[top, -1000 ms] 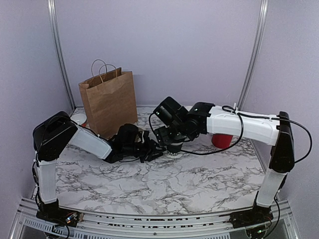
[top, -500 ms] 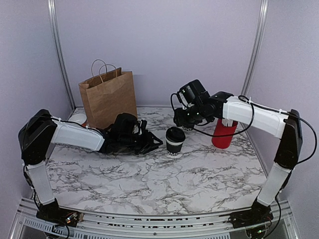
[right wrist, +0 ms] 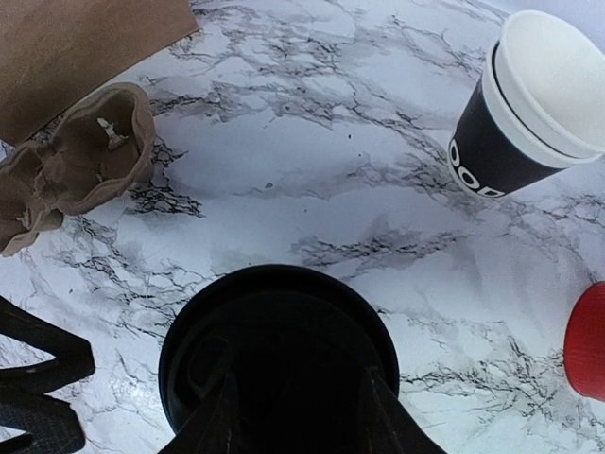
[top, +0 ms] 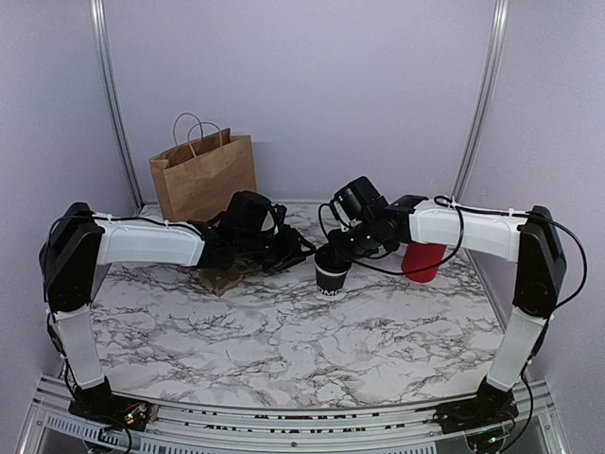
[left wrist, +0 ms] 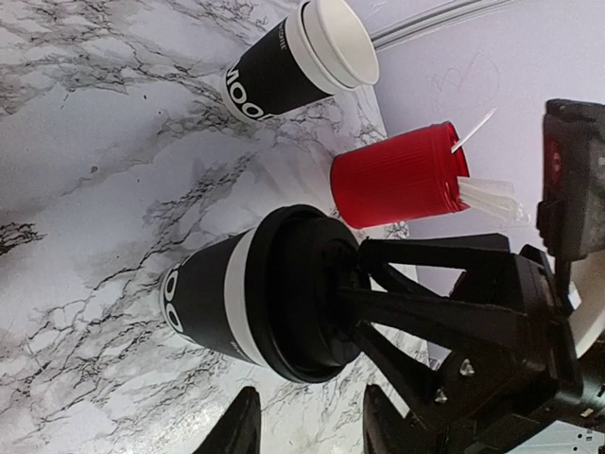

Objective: Pack the takeout coffee

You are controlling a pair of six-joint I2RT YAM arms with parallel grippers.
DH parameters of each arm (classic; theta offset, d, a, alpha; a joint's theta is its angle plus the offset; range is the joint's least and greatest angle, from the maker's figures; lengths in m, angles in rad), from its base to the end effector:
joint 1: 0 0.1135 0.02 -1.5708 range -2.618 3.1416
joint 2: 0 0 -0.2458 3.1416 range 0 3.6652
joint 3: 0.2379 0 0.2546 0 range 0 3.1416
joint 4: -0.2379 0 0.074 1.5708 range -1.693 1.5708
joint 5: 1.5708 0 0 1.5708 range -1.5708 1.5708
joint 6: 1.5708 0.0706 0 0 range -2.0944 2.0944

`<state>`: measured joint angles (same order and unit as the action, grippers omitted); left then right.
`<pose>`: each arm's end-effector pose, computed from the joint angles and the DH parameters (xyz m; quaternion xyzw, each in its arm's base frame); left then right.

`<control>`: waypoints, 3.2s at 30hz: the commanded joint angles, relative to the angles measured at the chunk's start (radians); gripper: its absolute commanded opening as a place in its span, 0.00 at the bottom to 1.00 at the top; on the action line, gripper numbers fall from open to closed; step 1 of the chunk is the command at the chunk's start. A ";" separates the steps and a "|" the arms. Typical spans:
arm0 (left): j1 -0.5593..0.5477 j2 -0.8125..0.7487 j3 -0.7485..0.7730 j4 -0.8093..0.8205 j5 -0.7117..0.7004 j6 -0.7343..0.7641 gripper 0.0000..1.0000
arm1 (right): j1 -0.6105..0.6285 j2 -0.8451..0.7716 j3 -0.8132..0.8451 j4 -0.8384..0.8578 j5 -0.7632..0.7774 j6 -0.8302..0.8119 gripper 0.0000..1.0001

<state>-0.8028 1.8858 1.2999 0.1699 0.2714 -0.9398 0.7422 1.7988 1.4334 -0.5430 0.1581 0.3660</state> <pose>0.3097 -0.3479 0.2030 0.0169 0.8333 -0.4868 0.2615 0.3145 0.2733 0.2072 -0.1510 0.9309 0.1071 0.3150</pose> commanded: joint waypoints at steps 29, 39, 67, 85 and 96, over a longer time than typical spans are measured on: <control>-0.006 0.009 0.238 -0.234 -0.060 0.086 0.11 | 0.070 -0.018 -0.091 0.059 0.047 0.086 0.34; -0.036 0.095 0.214 -0.253 -0.076 0.116 0.08 | 0.083 -0.036 -0.108 0.088 0.055 0.106 0.32; -0.027 -0.016 0.240 -0.275 -0.130 0.168 0.07 | 0.090 -0.022 -0.125 0.074 0.070 0.124 0.32; 0.003 0.082 0.023 -0.067 -0.016 0.068 0.06 | 0.090 -0.027 -0.128 0.070 0.070 0.125 0.32; 0.034 -0.018 0.175 0.078 0.146 -0.047 0.09 | 0.089 -0.029 -0.131 0.094 0.051 0.136 0.32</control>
<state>-0.7815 1.9331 1.4307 0.1623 0.3359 -0.9161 0.8272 1.7668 1.3304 -0.3973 0.2371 0.4812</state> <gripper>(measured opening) 0.089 0.318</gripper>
